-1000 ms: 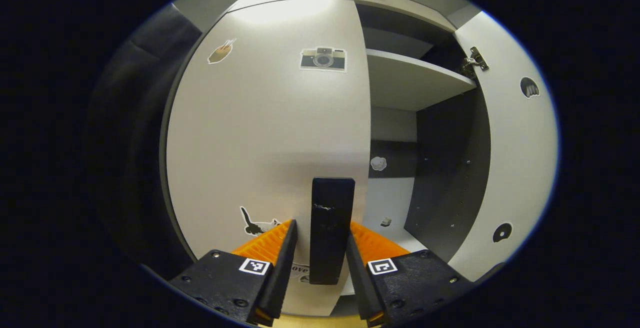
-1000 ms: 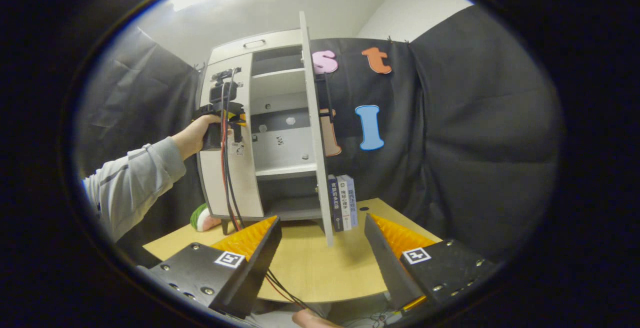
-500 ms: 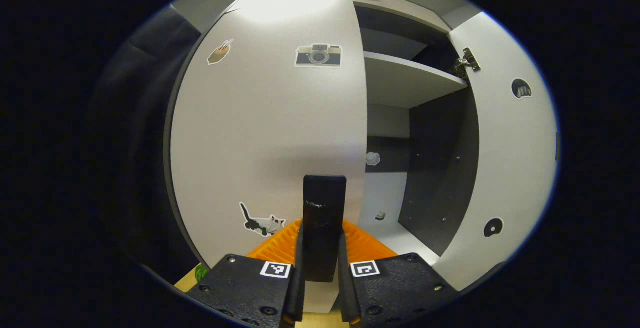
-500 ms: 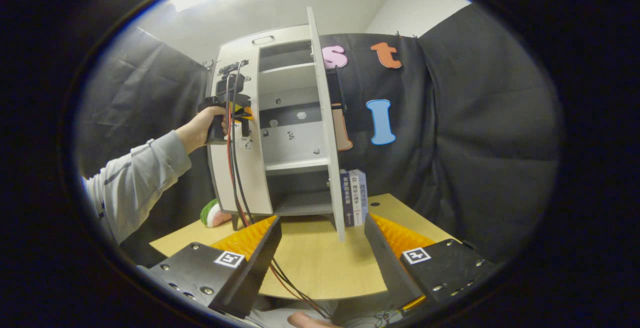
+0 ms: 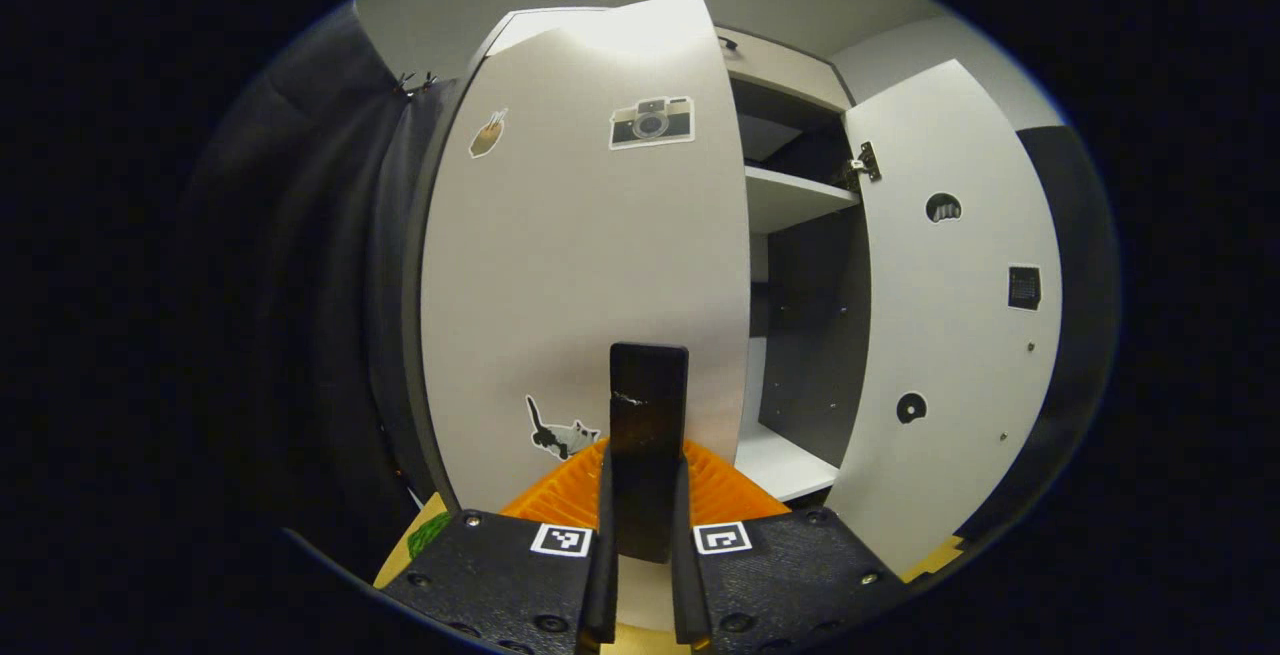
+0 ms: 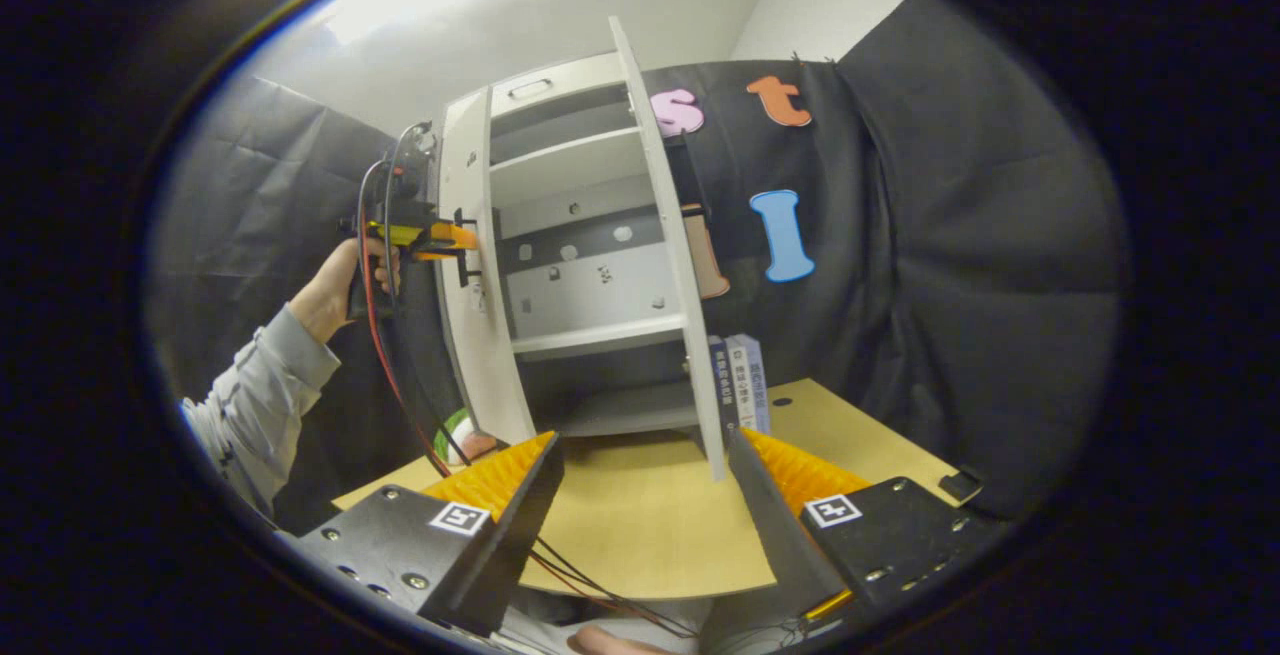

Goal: Open the right door of the double-door shoe cabinet with the right hand, and open the left door with the left hand.

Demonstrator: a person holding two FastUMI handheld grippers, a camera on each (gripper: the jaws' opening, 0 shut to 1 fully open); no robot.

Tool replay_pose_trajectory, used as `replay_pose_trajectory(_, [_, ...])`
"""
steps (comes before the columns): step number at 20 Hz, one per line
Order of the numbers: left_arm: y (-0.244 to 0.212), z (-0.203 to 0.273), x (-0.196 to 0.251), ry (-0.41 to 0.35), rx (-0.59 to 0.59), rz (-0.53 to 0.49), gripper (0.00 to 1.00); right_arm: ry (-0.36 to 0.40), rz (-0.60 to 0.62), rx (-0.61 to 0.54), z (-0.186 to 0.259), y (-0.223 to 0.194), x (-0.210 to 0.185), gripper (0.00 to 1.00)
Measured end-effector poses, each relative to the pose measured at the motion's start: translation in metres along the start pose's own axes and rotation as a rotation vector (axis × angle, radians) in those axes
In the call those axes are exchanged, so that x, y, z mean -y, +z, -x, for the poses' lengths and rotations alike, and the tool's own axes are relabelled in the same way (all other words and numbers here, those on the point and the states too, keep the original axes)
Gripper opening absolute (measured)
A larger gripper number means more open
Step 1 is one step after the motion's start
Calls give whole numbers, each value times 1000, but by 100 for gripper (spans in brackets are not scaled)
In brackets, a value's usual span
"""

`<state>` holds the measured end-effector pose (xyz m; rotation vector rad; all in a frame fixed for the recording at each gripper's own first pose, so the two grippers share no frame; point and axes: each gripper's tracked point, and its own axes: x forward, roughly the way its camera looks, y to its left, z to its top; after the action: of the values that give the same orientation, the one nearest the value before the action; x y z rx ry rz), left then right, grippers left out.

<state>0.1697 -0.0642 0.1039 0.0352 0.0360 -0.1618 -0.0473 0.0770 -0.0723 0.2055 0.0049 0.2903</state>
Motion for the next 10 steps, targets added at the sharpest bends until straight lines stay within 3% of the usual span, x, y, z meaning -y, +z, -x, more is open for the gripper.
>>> replay_pose_trajectory(10, [2,48,-39,20,2,-13,18,37,36,1,-5,0,-30,99])
